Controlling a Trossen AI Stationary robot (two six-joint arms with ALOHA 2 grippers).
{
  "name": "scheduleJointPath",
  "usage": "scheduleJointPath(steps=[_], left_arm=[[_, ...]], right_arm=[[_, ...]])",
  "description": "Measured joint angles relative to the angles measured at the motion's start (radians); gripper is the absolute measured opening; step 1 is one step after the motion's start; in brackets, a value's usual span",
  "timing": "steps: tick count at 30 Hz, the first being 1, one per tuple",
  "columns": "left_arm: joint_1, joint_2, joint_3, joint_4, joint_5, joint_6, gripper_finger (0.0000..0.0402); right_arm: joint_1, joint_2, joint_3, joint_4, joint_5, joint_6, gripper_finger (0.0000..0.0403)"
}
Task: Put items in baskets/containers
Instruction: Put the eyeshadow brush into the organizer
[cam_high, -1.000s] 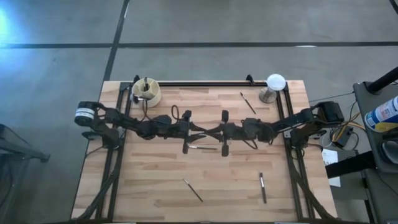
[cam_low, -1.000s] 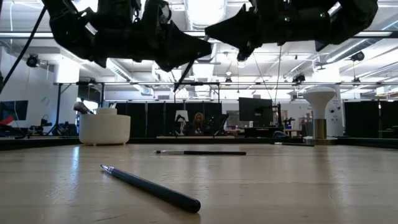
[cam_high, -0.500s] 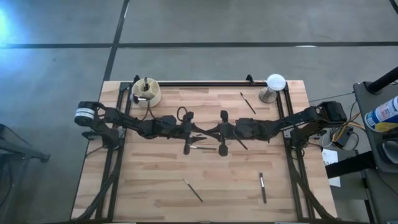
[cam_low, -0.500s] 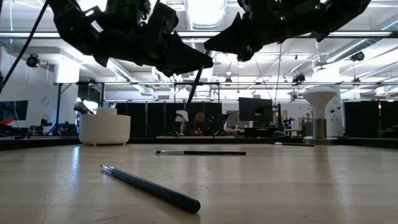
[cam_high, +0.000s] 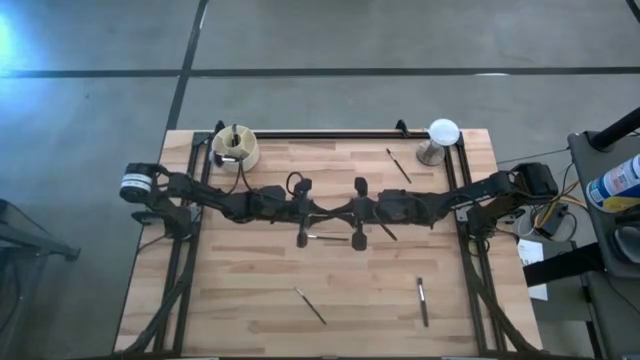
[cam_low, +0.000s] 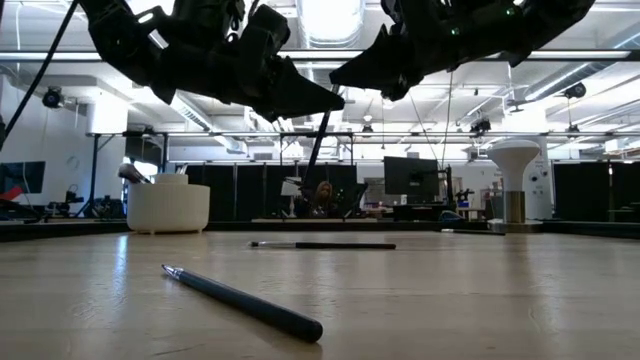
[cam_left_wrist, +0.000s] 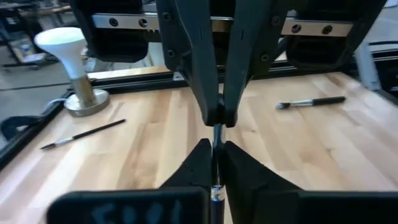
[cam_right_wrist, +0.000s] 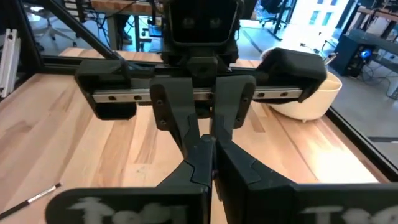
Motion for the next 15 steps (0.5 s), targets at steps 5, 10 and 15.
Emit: scheduleJointPath(steps=[5, 10, 15], left_arm=[[0.0, -0.001, 0.001, 0.003, -0.066, 0.022, 0.0015], [0.011, -0.008, -0.021, 0.001, -0.205, 0.076, 0.0013], [0.071, -0.068, -0.089, 0.045, -0.293, 0.064, 0.0013]], right_arm=[[0.002, -0.002, 0.0, 0.007, 0.049, -0.025, 0.0013], [0.025, -0.022, -0.002, 0.001, 0.226, -0.041, 0.005], [0.039, -0.065, -0.017, -0.014, 0.243, -0.041, 0.0092]])
